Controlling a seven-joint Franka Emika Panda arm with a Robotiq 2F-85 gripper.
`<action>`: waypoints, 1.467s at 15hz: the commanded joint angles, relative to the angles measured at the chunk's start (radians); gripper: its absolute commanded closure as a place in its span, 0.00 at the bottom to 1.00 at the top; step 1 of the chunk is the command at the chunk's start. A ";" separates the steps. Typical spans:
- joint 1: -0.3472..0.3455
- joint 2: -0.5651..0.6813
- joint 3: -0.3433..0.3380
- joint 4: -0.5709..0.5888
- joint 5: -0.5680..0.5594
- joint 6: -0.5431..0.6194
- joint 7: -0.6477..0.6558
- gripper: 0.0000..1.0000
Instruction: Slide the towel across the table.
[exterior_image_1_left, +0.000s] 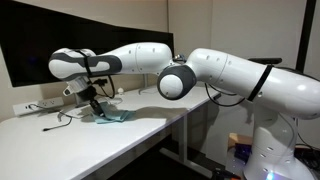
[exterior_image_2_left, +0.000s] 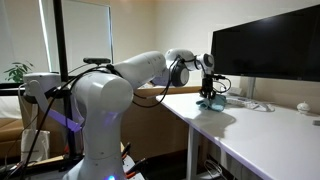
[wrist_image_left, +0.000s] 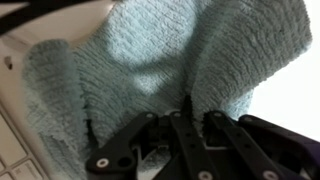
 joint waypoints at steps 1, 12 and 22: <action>0.022 0.001 0.045 -0.060 0.033 -0.008 -0.030 0.91; 0.024 0.046 0.032 0.002 -0.021 -0.107 -0.413 0.91; 0.011 0.042 0.031 0.003 -0.003 -0.102 -0.561 0.91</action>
